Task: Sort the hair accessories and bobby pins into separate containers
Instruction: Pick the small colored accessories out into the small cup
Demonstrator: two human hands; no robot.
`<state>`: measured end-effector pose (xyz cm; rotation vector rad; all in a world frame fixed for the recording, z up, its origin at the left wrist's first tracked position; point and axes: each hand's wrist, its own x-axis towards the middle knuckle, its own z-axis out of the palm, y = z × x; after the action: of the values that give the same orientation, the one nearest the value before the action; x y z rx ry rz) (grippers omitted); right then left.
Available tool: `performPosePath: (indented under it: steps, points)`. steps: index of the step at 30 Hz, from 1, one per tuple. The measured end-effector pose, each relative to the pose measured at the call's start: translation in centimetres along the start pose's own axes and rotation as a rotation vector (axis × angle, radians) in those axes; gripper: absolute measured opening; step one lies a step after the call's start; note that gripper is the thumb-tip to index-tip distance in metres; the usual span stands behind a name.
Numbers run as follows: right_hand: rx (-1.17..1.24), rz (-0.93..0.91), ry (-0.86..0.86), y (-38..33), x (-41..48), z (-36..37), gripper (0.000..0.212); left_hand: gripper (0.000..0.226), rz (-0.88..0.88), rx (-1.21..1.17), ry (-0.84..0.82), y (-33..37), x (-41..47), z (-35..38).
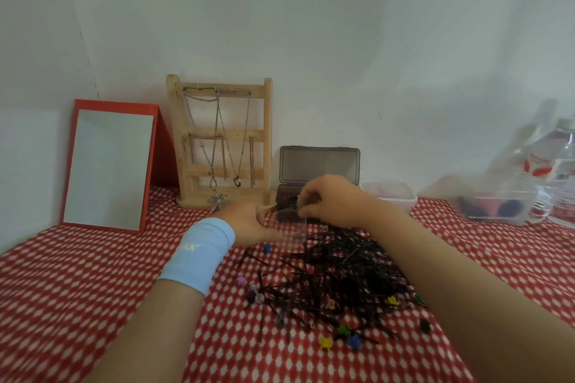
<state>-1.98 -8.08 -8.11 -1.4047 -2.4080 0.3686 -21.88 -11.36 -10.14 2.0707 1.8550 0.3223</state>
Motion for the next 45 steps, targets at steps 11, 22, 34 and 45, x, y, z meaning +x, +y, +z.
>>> performPosePath:
  steps: [11, 22, 34, 45]
  points:
    - [-0.441, 0.081, -0.127, 1.5, 0.3, -0.5, 0.012, 0.01, 0.037, 0.137, -0.016, -1.2, 0.9, -0.3]
    - [-0.676, -0.025, -0.12, 2.4, 0.5, 1.4, 0.016, 0.036, 0.183, -0.096, 0.114, -0.6, 0.8, -0.3]
    - [-0.652, 0.02, -0.137, 1.7, 0.0, 0.9, 0.022, 0.008, 0.13, 0.088, -0.134, -1.3, -1.1, -1.7]
    - [-0.403, 0.026, -0.008, 1.1, 0.1, 0.1, 0.009, 0.016, 0.01, 0.032, -0.408, -2.7, -3.7, -1.3]
